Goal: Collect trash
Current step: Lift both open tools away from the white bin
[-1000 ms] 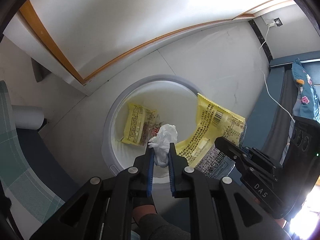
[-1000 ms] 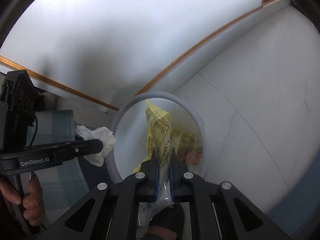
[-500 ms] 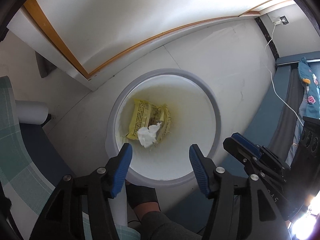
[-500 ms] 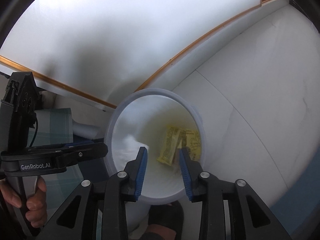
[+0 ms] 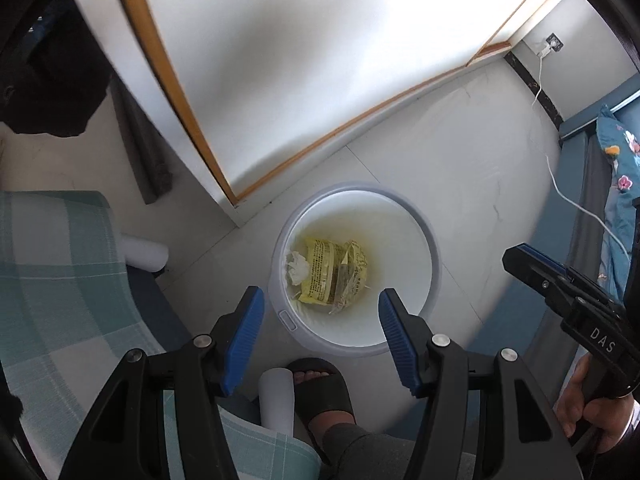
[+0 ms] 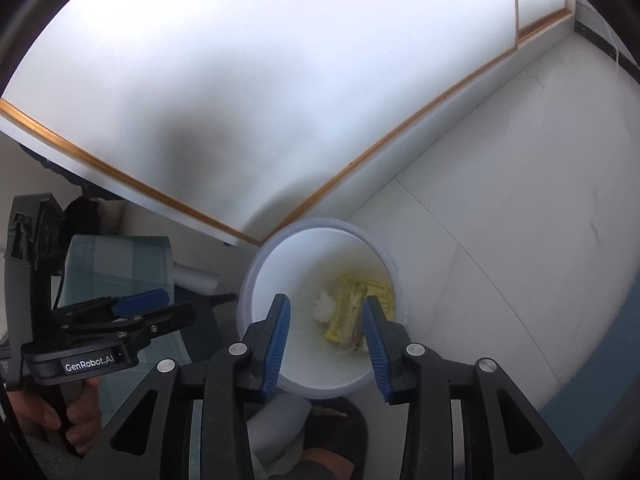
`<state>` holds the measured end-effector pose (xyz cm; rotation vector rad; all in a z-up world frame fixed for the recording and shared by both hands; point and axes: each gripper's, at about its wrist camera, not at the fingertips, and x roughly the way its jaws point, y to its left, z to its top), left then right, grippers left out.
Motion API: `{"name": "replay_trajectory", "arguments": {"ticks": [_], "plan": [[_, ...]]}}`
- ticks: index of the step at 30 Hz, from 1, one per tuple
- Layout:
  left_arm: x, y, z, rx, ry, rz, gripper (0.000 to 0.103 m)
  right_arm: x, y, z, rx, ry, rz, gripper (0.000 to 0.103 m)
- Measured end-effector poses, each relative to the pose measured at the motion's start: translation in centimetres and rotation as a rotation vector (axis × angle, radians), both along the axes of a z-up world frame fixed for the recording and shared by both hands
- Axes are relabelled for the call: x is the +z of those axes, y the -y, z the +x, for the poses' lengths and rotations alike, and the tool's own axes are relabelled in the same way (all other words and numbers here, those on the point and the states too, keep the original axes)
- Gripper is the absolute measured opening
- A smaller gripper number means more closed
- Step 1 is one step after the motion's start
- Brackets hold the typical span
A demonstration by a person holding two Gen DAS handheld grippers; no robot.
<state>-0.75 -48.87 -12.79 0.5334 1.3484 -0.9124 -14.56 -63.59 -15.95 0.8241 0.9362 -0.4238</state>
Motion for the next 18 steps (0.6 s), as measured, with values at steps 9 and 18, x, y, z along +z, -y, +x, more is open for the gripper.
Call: {"name": "replay_trajectory", "arguments": {"ticks": [9, 18], "plan": [[8.2, -6.8, 0.0, 0.128, 0.048, -0.143, 0.055, 9.3, -1.5, -2.0, -0.005, 0.122, -0.14, 0.042], [15.6, -16.3, -1.0, 0.272, 0.179, -0.293, 0.06, 20.1, -4.8, -1.2, 0.07, 0.23, -0.32, 0.05]]}}
